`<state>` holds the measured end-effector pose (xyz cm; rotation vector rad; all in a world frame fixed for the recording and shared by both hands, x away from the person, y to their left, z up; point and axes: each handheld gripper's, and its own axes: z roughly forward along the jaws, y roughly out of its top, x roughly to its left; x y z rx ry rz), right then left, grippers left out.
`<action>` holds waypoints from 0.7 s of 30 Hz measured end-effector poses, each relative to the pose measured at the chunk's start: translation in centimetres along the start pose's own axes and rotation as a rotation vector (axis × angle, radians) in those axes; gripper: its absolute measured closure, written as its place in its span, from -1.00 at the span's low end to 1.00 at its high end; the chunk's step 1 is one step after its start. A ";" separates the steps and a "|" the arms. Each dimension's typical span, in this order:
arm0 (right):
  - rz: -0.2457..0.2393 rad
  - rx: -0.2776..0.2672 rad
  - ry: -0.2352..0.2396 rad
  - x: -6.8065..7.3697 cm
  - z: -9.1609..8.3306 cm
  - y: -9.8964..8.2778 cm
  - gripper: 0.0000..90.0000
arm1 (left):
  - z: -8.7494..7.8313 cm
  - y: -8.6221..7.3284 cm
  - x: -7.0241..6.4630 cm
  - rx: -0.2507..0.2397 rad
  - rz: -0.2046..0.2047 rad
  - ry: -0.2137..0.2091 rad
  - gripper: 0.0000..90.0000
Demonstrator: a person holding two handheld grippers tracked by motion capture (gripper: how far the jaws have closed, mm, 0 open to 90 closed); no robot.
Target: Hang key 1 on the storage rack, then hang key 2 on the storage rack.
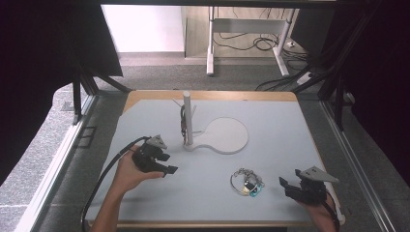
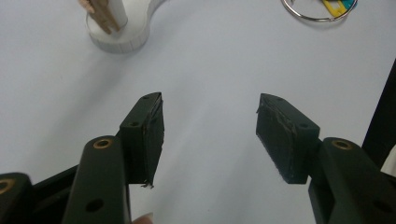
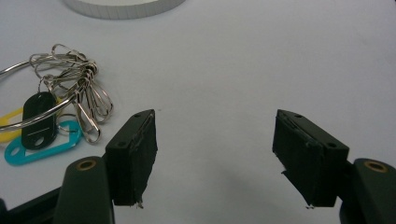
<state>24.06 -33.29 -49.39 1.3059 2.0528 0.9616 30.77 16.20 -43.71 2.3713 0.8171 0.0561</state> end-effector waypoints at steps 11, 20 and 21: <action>-0.016 0.006 0.004 0.5 0.1 0.0 -0.31 | 2.5 -2.6 0.6 0.001 -0.057 -0.045 -0.06; -0.069 -0.011 0.050 1.2 -0.6 1.2 -0.30 | 2.7 -3.0 0.7 0.010 -0.050 -0.046 -0.08; -0.084 -0.009 0.064 1.4 -0.8 1.5 -0.29 | 2.7 -3.0 0.7 0.010 -0.048 -0.047 -0.08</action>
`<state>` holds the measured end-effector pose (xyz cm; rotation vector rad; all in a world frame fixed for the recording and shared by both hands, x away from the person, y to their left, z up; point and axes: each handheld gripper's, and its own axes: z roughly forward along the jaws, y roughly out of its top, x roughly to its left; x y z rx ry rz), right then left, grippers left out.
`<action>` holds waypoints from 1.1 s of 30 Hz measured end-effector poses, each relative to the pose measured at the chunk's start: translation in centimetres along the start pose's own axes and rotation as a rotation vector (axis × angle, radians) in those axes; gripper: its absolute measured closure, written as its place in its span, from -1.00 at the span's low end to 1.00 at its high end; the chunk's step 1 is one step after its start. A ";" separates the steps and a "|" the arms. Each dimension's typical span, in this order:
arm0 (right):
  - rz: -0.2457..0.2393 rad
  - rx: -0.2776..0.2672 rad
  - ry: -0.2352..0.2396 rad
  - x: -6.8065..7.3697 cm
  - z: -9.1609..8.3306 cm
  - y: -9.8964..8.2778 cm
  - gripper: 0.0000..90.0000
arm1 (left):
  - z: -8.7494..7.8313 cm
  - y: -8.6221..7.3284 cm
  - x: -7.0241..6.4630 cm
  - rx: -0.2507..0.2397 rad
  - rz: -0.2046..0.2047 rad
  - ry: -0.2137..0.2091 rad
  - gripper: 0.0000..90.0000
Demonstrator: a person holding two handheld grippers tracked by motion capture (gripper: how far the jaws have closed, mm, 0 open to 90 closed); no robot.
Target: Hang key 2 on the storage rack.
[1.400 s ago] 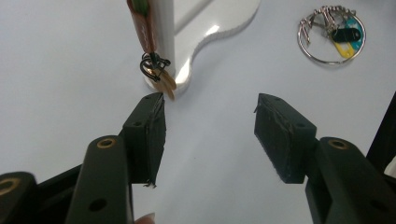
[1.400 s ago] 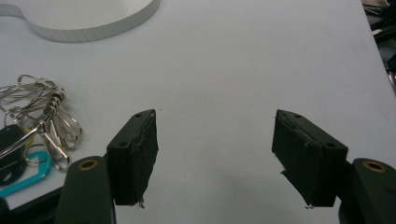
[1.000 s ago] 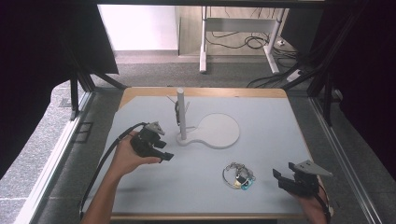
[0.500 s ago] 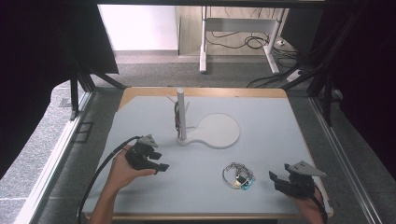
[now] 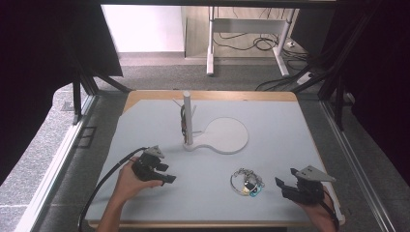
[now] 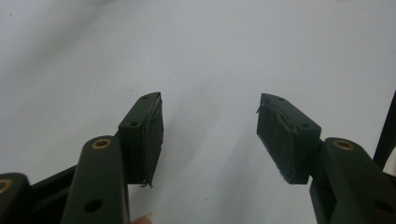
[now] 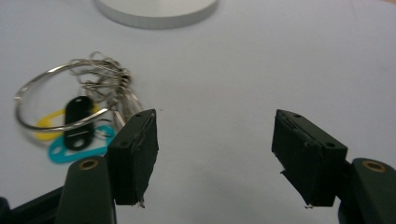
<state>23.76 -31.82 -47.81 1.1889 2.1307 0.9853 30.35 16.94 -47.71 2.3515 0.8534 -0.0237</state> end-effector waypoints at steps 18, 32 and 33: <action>-0.215 0.325 0.208 2.0 3.0 9.7 0.06 | -1.2 -1.0 -0.2 -0.029 -0.013 0.025 -0.09; -0.248 0.463 0.397 5.5 5.5 9.3 0.24 | -1.1 -1.3 -0.4 -0.034 -0.027 0.022 -0.10; -0.255 0.471 0.405 5.9 5.7 9.2 0.24 | -1.1 -1.3 -0.4 -0.035 -0.026 0.021 -0.10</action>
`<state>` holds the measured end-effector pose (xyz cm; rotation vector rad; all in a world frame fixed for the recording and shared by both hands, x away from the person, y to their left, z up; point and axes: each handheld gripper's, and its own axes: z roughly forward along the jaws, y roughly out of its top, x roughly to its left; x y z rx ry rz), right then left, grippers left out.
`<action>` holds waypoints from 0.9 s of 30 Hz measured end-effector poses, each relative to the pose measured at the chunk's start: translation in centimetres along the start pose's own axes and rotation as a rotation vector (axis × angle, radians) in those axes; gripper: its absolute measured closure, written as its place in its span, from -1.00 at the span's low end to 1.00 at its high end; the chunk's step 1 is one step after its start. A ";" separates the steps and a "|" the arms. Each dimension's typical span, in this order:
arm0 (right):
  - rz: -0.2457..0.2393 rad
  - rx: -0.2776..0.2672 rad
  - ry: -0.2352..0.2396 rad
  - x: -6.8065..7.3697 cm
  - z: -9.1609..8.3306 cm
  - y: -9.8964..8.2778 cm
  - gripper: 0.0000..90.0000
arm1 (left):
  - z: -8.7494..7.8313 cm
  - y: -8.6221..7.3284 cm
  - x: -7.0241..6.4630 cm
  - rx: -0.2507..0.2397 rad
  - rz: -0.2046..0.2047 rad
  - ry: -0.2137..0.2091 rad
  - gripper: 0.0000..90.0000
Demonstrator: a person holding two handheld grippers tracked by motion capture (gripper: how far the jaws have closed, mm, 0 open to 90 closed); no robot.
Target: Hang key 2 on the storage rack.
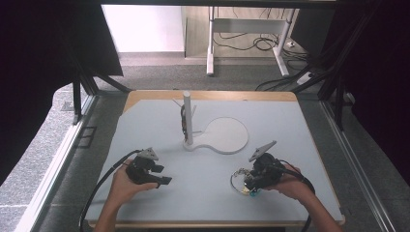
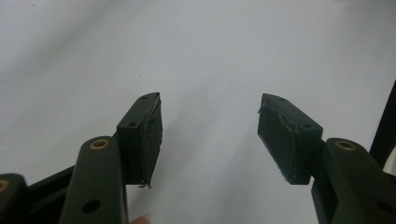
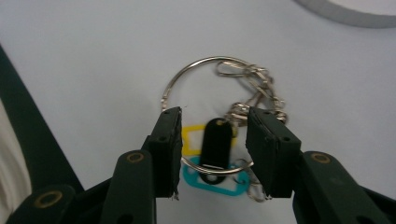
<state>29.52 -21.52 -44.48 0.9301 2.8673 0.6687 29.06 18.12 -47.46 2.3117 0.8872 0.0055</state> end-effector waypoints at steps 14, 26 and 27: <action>-0.096 0.159 0.038 2.1 3.5 1.0 0.39 | -0.2 -0.4 -0.5 0.008 0.020 0.004 -0.11; -0.149 0.263 0.015 3.1 4.7 2.3 0.69 | 0.2 -0.5 -0.8 0.020 0.028 0.003 -0.12; -0.151 0.269 0.021 3.3 4.8 2.4 0.72 | 0.2 -0.5 -0.9 0.018 0.023 0.003 -0.12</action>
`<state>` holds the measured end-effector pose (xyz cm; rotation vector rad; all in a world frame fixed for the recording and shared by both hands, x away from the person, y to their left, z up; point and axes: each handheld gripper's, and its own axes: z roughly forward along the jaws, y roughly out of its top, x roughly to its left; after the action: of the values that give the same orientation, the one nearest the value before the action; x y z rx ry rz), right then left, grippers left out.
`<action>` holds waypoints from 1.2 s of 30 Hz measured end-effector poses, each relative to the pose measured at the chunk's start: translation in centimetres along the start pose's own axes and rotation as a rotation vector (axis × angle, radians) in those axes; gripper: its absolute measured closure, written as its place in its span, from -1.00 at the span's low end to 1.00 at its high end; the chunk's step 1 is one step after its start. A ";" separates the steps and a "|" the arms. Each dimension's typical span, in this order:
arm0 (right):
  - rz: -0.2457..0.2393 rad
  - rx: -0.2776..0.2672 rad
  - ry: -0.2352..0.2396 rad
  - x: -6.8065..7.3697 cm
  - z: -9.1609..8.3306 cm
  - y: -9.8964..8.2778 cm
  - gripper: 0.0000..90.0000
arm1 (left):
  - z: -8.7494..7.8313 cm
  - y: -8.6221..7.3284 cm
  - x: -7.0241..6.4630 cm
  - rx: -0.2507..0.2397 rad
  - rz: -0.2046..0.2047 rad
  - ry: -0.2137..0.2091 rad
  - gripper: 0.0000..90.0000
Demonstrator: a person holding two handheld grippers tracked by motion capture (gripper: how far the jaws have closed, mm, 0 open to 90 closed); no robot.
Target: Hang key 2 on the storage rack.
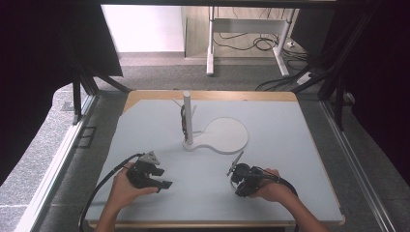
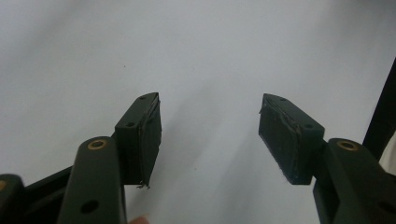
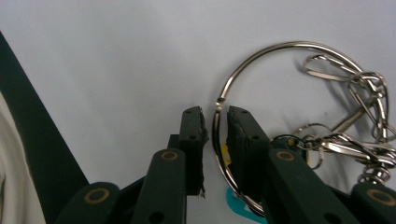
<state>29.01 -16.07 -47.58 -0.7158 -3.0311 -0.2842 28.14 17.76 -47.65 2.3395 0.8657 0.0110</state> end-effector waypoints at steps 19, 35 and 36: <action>0.156 -0.160 0.147 -1.9 -3.0 -1.1 0.93 | 0.3 -0.1 -0.1 0.004 0.006 -0.003 -0.12; 0.201 -0.335 0.220 -3.6 -8.9 -1.3 0.92 | 0.2 -0.4 0.1 -0.014 -0.014 -0.023 -0.12; 0.205 -0.340 0.225 -3.7 -9.1 -1.3 0.93 | 0.2 -0.5 0.2 -0.017 -0.017 -0.023 -0.12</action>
<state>31.52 -20.49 -39.09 -0.9315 -2.6972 -0.8250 28.02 18.06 -48.08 2.3125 0.8710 -0.0155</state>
